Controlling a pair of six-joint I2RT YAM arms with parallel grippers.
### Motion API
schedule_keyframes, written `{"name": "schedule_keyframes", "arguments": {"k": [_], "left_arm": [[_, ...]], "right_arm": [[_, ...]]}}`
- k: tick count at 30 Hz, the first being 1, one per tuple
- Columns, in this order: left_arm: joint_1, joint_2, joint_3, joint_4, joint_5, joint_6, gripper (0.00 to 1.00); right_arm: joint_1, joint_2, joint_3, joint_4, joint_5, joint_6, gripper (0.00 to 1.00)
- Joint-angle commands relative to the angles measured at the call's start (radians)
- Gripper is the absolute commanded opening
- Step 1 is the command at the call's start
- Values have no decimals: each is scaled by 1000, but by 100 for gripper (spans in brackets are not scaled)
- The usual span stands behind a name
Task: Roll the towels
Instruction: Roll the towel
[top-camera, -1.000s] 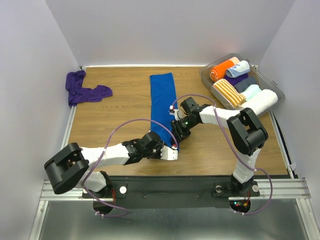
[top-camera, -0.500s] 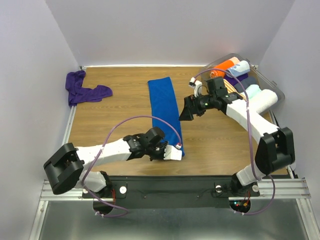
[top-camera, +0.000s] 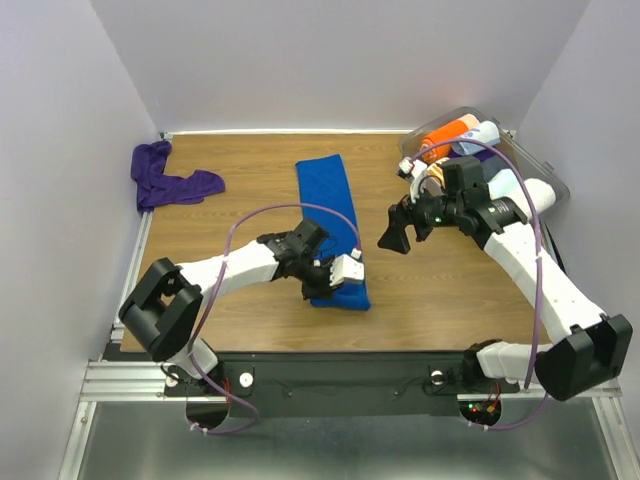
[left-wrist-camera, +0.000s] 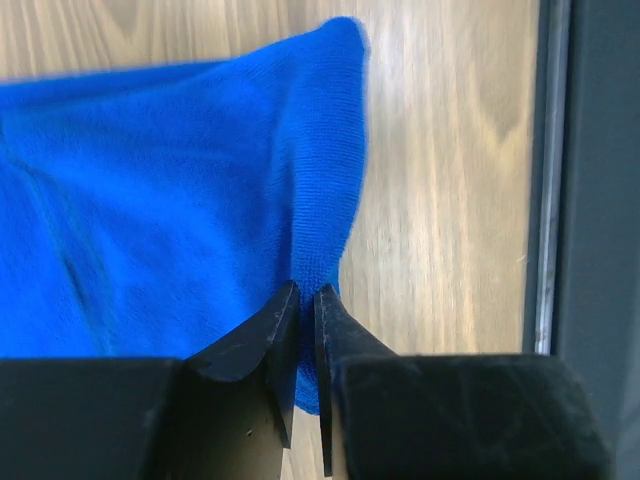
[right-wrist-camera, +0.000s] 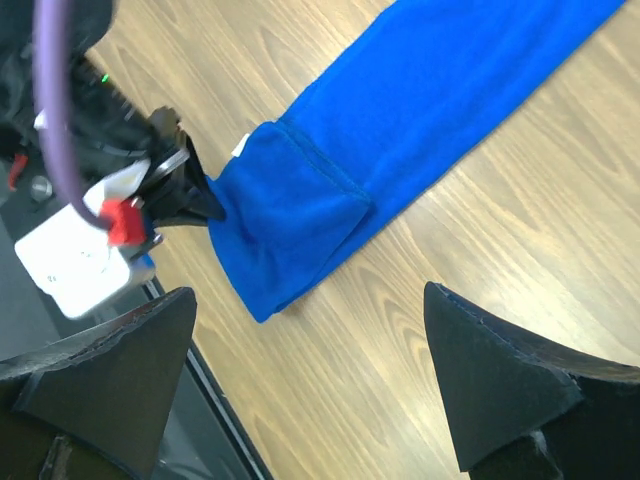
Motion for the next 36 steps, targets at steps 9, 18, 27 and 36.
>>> {"name": "schedule_keyframes", "arguments": {"k": [9,18,27,36], "left_arm": [[160,281,227,-225,341,-12,21],[232,385,324,-293,403,-22,21],[276,582,402,-353,447,-18,21],[299,694,478,-371,432,-29,21]], "right_arm": [[-2,-135,61,-274,114,-397,100],[34,-112,-38,-269,138,-549,100],[372,-63,-149,-16,399,-546,82],[573,59,-264,230,494,-596,79]]}}
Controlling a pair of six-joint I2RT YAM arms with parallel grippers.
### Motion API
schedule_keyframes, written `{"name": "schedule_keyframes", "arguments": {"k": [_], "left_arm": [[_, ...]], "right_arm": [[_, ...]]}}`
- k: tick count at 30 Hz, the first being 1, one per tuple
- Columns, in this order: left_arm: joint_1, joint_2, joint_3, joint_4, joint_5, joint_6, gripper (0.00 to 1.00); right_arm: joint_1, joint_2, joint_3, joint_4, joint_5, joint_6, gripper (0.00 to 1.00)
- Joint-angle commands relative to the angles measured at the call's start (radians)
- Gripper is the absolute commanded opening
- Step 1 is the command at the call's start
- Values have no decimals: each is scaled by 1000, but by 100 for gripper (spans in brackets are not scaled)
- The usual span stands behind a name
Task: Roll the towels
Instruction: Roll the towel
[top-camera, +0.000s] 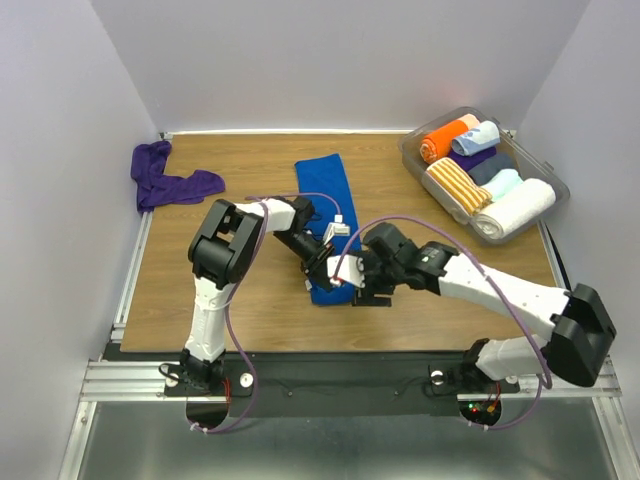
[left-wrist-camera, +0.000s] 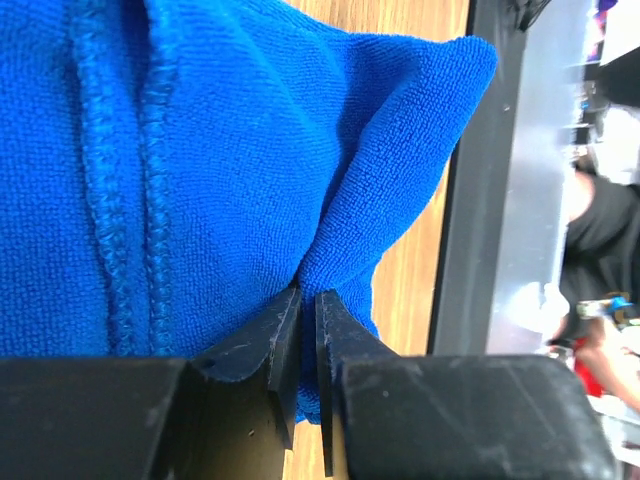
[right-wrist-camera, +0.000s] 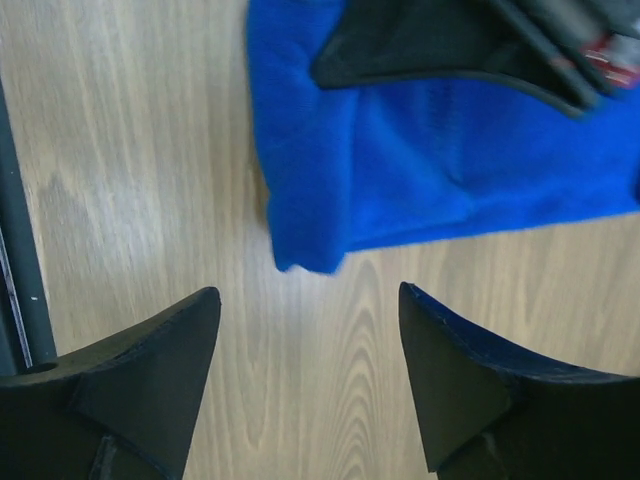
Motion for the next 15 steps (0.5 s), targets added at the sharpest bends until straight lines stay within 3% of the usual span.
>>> {"name": "schedule_keyframes", "arguments": {"k": [1,7,15], "left_arm": [[9,61,38,8,-99,45,21],[22,83,69,2,-112,47,21],[38,112,101,-15,-102,55,22]], "right_arm": [[59,38,-25,176,49,-30,80],[107,95,-105,305,64,-86,80],[108,182,-114,365,15,-102,70]]}}
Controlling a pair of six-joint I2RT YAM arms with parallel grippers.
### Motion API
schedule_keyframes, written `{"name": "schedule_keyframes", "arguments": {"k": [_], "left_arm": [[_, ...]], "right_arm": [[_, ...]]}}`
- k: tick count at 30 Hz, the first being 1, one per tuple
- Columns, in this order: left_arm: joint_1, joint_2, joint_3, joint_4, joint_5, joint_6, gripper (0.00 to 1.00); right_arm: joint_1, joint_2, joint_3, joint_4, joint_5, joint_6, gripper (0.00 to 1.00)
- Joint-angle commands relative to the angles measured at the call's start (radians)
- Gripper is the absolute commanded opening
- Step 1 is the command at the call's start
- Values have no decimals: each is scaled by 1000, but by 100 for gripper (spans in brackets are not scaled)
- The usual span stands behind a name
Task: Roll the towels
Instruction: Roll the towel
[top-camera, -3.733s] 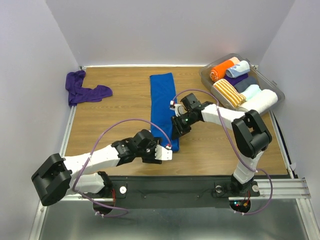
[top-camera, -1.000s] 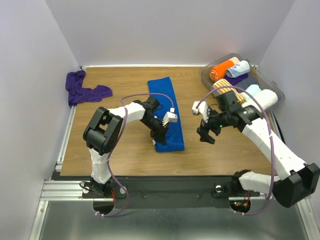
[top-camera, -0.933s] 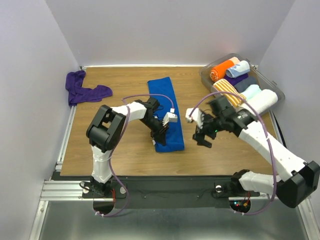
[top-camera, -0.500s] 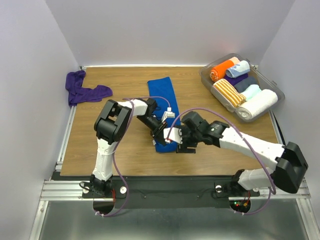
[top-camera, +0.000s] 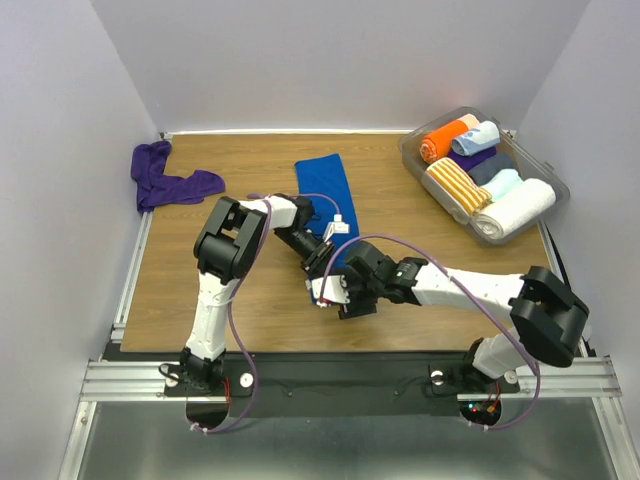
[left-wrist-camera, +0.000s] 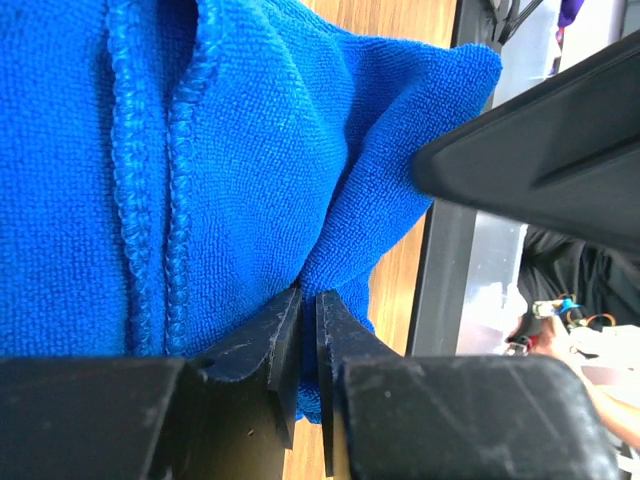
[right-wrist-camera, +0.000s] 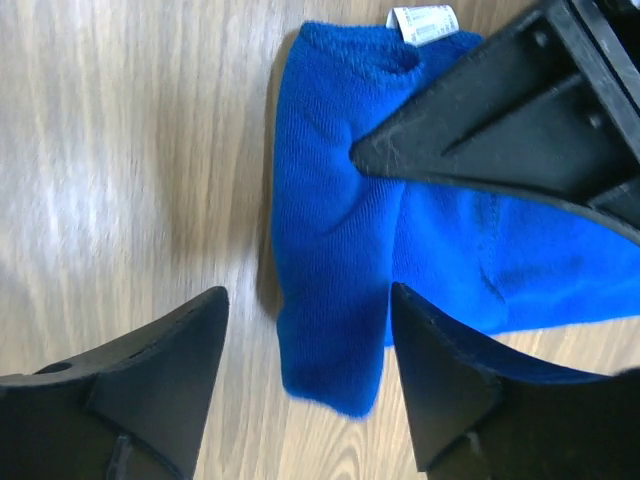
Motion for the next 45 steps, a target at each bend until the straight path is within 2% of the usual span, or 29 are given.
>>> {"name": "schedule_keyframes", "arguments": {"k": [1,2,5,7,8,9,11,15,21,27,30,35,37,39,40,41,44,45], "left_arm": [[20,43,31,71,-126,61,22],[20,43,31,67,-125,66,23],[25,32,30,55,-131,89,25],[32,12,14,55,-131,95,27],[34,4,10,47,-128,100,27],[39,-15,-2,48,-123,104,28],[43,-43,-16,48,-115,112,34],[52,-167,-53,51,-91,112,46],[97,-368,-101,68,-72,72,63],[241,-543,-208,172,-86,17,69],[385,-709,-360,258,-100,-19,73],[391,-942,-486,332,-229,58,78],[375,-1060,-559,392,-294,84,83],[292,-1146,-602,415,-347,174,86],[243,-1171,-643,412,-418,208,87],[148,-1195,-670,417,-459,237,87],[-7,-1290,-795,517,-624,307,87],[-109,-1316,-849,588,-667,320,87]], "right_arm": [[7,34,0,103,-29,-15,69],[7,67,-1,112,-26,1,65],[6,117,-13,158,-39,37,60],[-3,138,-7,166,-70,59,41],[-7,147,-4,166,-84,85,22],[-10,151,-3,164,-98,97,11],[-26,155,5,164,-142,143,1],[-77,180,48,109,-257,192,0],[-200,273,169,-78,-514,274,0],[-276,377,263,-156,-688,353,1],[-309,443,318,-201,-783,392,1],[-346,538,373,-234,-900,455,1],[-353,580,396,-251,-924,465,0],[-361,603,422,-265,-943,482,1],[-369,626,428,-267,-961,498,1],[-372,638,439,-270,-973,504,1],[-382,687,470,-282,-990,528,1],[-384,698,477,-288,-995,533,1]]}}
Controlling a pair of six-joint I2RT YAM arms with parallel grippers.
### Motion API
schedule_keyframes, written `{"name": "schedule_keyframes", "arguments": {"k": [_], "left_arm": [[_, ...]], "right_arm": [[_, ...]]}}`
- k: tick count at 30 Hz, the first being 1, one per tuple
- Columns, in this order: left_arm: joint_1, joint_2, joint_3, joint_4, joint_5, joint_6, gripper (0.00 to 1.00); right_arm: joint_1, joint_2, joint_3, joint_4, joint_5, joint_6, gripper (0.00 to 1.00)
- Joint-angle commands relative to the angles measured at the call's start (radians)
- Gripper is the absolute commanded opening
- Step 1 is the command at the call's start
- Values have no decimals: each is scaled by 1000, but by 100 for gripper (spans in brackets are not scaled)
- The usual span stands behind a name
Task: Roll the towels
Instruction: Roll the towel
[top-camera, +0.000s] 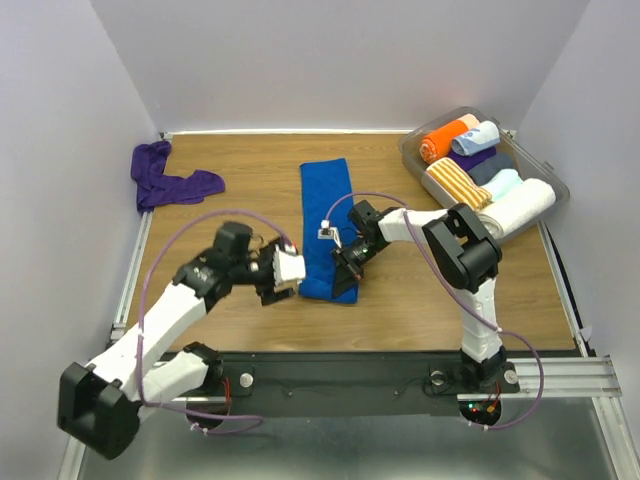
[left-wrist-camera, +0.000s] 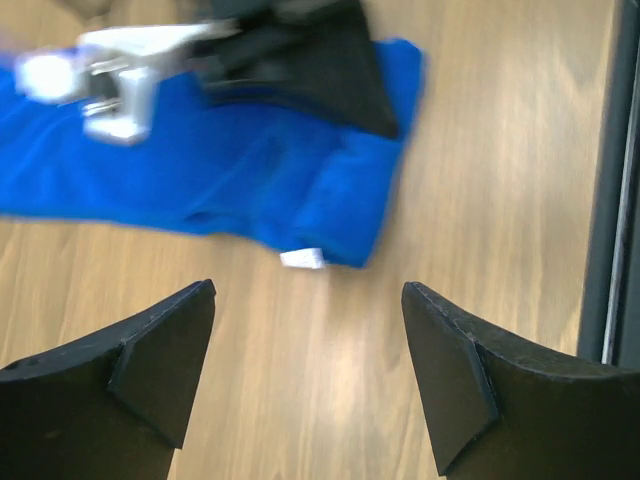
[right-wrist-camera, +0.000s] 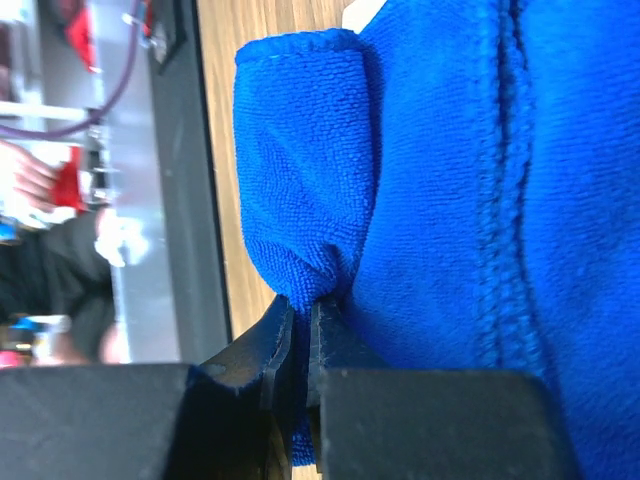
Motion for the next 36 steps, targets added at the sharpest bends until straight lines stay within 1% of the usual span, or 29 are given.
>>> {"name": "schedule_keyframes", "arguments": {"k": [1,2,4,6,9,11,14,16,21,22,23,24,27,28,32,33,34,35,36], "left_arm": [[-206,-59,-147,171,-285,124,87],[-288,-41,-173,223,-313,130,87],[-347,-9,-189,282,-381,116,87],[-393,55,-195,354,-407,98,87],[-428,82,-218,455,-432,104,87],[-473,93,-242,495,-475,122,87],[-490,143,-232,501,-490,105,86],[-493,183,-227,511,-487,105,84],[-498,252,-251,546,-479,156,70],[-498,266,-253,552,-482,160,62],[-498,283,-252,560,-487,162,59],[-499,322,-242,564,-501,139,54],[-499,402,-198,567,-521,95,48],[-499,413,-192,567,-518,87,47],[-504,436,-176,541,-515,91,36],[-507,438,-170,515,-509,95,34],[-508,438,-153,488,-484,95,29],[-508,435,-144,424,-464,82,27],[-508,424,-118,387,-415,73,25]], "right_arm": [[-14,61,52,-48,-50,40,1],[-17,80,58,-54,-56,48,1],[-20,95,69,-60,-64,53,1],[-25,111,81,-71,-70,54,1],[-25,123,94,-83,-62,45,1],[-27,137,103,-105,-64,30,1],[-28,155,110,-126,-79,18,1],[-28,166,118,-143,-82,8,2],[-33,170,124,-165,-94,-10,3],[-34,169,126,-168,-96,-13,3],[-33,164,126,-169,-94,-21,3],[-34,163,127,-172,-91,-21,4],[-36,160,134,-180,-84,-24,4],[-36,160,135,-183,-82,-24,5],[-37,158,158,-205,-70,-36,6],[-42,155,163,-208,-64,-39,12],[-53,143,167,-212,-58,-42,20],[-60,135,173,-212,-32,-36,30],[-69,128,193,-215,-19,-33,46]]}}
